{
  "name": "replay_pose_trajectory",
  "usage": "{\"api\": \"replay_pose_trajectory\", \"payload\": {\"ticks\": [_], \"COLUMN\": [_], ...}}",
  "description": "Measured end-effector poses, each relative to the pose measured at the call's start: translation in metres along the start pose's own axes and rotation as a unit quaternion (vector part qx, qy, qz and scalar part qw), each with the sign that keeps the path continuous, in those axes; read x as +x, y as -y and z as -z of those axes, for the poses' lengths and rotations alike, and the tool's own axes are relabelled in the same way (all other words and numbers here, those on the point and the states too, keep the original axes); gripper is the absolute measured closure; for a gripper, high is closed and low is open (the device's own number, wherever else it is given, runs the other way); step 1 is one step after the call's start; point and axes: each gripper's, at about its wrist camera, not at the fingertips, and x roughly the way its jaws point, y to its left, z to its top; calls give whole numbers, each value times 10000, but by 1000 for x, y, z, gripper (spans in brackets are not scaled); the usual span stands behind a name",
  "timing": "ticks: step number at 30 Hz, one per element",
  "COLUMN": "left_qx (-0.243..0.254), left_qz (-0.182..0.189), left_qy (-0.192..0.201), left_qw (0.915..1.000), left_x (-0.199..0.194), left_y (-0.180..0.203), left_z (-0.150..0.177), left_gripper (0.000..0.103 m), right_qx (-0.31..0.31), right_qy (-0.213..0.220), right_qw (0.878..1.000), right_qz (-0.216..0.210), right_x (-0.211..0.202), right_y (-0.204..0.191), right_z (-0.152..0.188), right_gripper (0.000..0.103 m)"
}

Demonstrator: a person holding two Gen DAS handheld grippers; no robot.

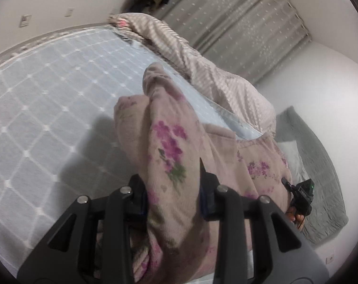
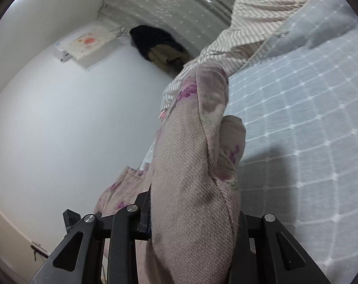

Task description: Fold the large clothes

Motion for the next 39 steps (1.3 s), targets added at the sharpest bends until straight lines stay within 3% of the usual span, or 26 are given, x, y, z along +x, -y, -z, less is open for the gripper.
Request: {"api": "replay_pose_trajectory", "payload": {"ticks": [2,3,6,8,10,13,19,23,27,33,37,39], "left_qx": [-332,-473,-922,-965,-873,-585,-6,509,779,727,665,840], "left_qz": [-333,-526,-1319,-1206,-1190,-1290,-1911,-2300,-2465,-2733,-2656,-2703], "left_qy": [-125,-199,-591,-530,-437,-332,-217,-296,-457,-381,-411,-464], "left_qw": [9988,9973,9852,9866,9881,9894,9813,9714,9649,9584,9609,9580], "left_x": [6,13,32,35,31,27,22,20,22,18,20,25], "left_y": [-38,-50,-92,-99,-90,-65,1,44,82,124,150,163], "left_z": [6,11,29,38,40,35,44,70,100,154,192,206], "left_gripper": [57,49,41,38,24,19,5,3,2,2,2,2], "right_qx": [0,44,206,227,370,323,-111,-590,-956,-1053,-1100,-1316], "right_qy": [-252,-464,-1010,-1058,-1071,-795,-440,-344,-362,-612,-932,-925], "right_qw": [9992,9968,9803,9716,9740,9743,9747,9684,9609,9525,9534,9485], "right_qz": [312,654,1683,2105,1961,2084,2187,2397,2574,2791,2650,2729], "right_x": [26,44,82,84,79,53,3,-20,-37,-46,-43,-42], "right_y": [5,12,41,57,68,70,29,0,-25,-44,-49,-55], "right_z": [2,4,13,19,21,17,14,34,65,110,140,153], "right_gripper": [64,62,59,59,46,43,34,28,20,18,18,18]}}
